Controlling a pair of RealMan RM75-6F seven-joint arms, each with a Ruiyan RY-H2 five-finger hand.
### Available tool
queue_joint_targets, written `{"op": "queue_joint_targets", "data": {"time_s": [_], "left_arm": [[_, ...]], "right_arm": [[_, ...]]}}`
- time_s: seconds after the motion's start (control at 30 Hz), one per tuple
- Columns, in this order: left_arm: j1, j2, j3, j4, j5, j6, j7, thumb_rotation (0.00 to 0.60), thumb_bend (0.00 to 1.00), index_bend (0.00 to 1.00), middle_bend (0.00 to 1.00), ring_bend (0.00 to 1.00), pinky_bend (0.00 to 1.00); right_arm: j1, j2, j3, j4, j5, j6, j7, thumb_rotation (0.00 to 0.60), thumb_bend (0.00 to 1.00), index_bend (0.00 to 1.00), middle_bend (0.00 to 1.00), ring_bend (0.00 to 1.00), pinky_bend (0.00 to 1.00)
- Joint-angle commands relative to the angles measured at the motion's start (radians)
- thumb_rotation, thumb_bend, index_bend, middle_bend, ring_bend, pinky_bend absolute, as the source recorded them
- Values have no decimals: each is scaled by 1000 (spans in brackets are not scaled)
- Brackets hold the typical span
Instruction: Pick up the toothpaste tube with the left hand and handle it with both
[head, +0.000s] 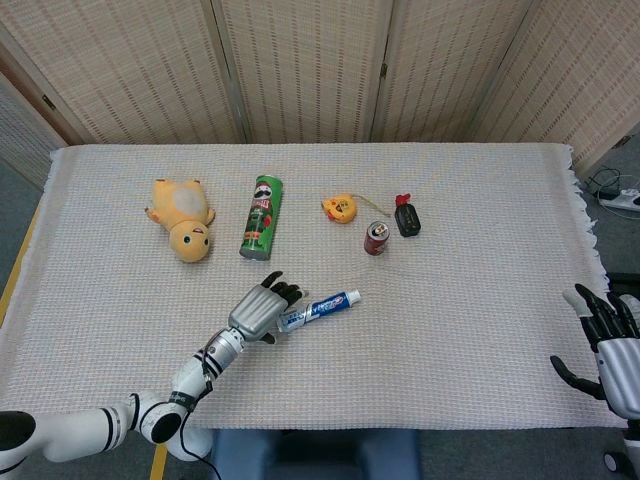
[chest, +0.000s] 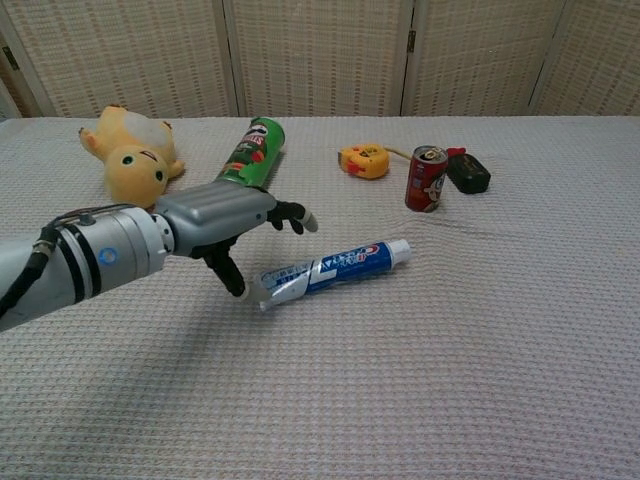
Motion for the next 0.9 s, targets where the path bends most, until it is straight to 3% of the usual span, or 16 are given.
{"op": "queue_joint_targets", "data": {"time_s": [0.03, 0.5, 0.9], "left_arm": [[-27, -43, -14, 47, -33, -12, -2, 600, 282, 202, 228, 251, 105], [-74, -143, -21, 172, -86, -7, -3, 600, 294, 245, 238, 293, 124], [-71, -155, 10, 244, -47, 15, -82, 600, 548, 485, 465, 462, 200]], "right_arm": [[-1, 3, 1, -4, -1, 4, 0, 593, 331, 0, 78, 111, 0], [-6, 9, 2, -7, 4, 4, 2, 595, 331, 0, 78, 113, 0], [-4, 8, 4, -5, 5, -1, 3, 599, 330, 0, 79, 113, 0]]}}
